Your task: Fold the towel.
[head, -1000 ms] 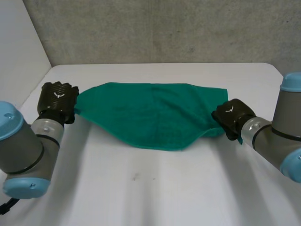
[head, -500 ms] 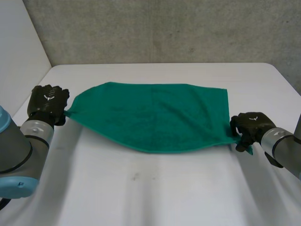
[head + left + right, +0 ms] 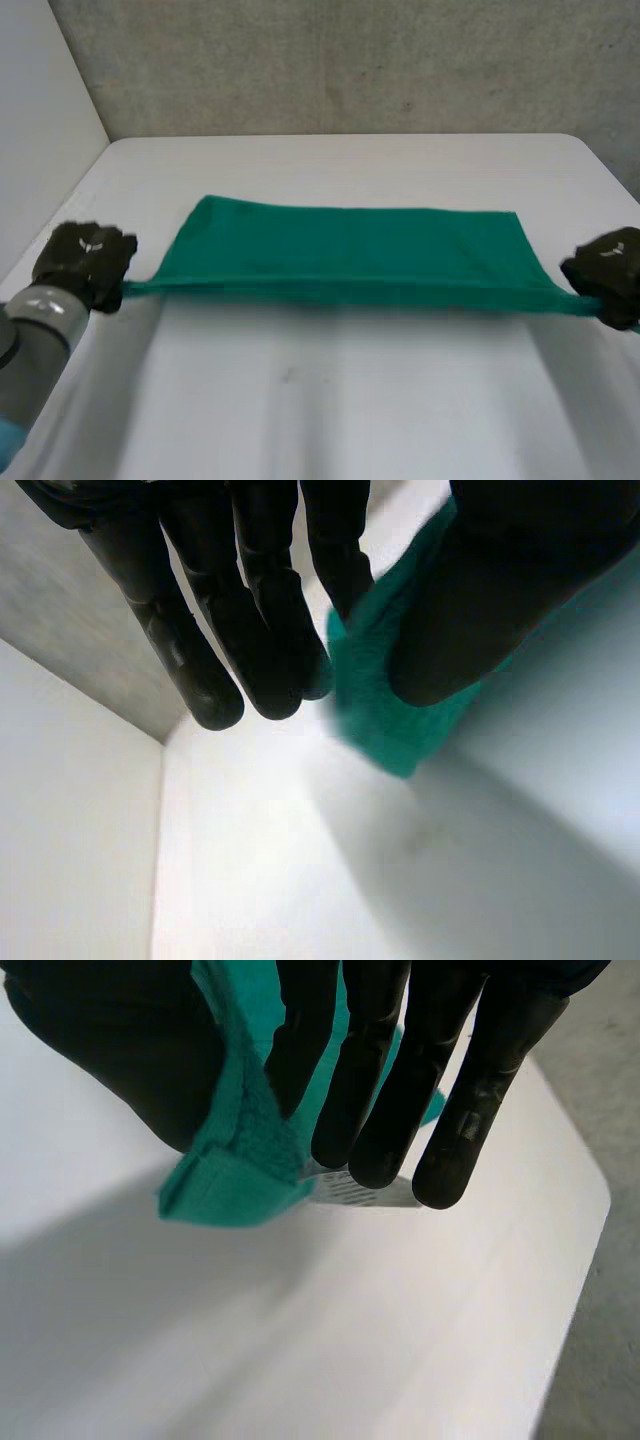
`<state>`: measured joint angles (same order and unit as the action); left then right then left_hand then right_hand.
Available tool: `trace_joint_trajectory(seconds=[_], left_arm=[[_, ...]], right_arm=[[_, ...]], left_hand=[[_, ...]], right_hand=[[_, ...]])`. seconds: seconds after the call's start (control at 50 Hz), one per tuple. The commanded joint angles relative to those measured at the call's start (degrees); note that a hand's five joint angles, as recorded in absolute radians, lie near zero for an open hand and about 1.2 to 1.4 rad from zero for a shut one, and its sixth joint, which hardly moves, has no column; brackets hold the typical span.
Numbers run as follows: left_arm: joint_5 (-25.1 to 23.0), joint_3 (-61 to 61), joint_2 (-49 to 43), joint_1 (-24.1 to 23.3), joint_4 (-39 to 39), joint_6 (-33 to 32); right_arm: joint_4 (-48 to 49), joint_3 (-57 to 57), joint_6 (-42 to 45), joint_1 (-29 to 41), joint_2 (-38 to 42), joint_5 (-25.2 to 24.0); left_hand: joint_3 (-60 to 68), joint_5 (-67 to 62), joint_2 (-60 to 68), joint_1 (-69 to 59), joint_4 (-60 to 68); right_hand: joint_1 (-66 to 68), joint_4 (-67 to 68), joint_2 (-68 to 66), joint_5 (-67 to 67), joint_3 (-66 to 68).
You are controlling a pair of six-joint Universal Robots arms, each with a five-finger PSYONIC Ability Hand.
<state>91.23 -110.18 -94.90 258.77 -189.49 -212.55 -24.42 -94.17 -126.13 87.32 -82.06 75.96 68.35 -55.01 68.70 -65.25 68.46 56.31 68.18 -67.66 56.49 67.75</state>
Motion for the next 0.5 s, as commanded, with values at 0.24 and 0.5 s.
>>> trace_joint_trajectory(seconds=[0.24,0.5], left_arm=[[-0.97,1.18,-4.41,-2.47,2.02,-4.10],[-0.53,20.07,-23.39,-5.82,-8.44,-4.28]], right_arm=[[2.61,3.02,2.39,-0.06,8.22,0.95],[11.85,18.84,-2.80,7.07,23.78,7.80]], left_hand=[[11.65,-14.99,11.30,-14.75,11.54],[11.65,-14.99,11.30,-14.75,11.54]], right_hand=[[23.69,11.82,-12.34,13.51,12.25],[23.69,11.82,-12.34,13.51,12.25]])
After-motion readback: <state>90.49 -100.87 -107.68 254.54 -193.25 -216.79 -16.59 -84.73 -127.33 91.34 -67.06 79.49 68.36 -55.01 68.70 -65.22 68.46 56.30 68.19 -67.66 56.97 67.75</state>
